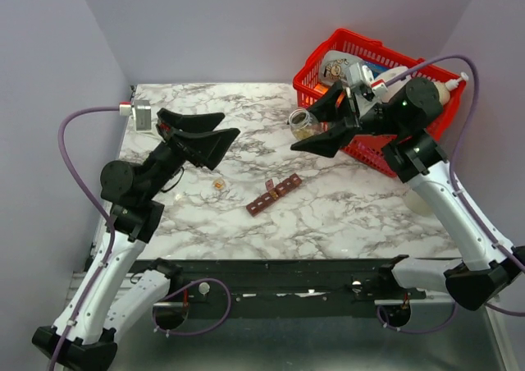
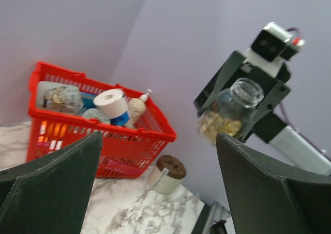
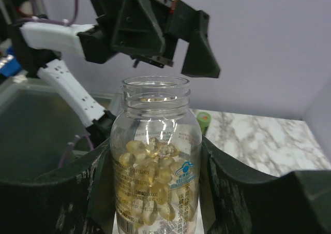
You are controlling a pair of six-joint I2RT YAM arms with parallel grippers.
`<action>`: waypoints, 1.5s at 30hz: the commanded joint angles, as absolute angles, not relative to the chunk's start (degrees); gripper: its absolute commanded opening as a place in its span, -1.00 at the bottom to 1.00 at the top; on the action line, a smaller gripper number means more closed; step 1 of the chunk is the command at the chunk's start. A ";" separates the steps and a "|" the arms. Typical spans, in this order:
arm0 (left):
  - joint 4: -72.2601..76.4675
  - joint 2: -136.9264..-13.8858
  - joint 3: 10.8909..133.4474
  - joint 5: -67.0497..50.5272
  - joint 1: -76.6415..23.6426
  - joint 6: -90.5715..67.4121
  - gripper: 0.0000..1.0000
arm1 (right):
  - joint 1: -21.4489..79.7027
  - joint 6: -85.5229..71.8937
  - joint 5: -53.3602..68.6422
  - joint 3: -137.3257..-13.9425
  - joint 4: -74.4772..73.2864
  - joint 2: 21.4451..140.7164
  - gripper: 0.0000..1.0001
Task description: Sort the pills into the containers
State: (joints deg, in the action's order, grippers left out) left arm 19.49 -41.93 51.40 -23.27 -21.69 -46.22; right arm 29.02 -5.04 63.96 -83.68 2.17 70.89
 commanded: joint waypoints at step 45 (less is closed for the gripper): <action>-11.03 -46.85 56.44 -16.44 -27.45 -19.17 0.97 | 23.91 -10.29 68.91 -62.58 21.37 75.77 -0.81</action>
State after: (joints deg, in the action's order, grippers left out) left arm 2.76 -48.18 59.00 -18.83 -32.38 -22.65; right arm 25.21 -15.70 69.01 -64.51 23.22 77.32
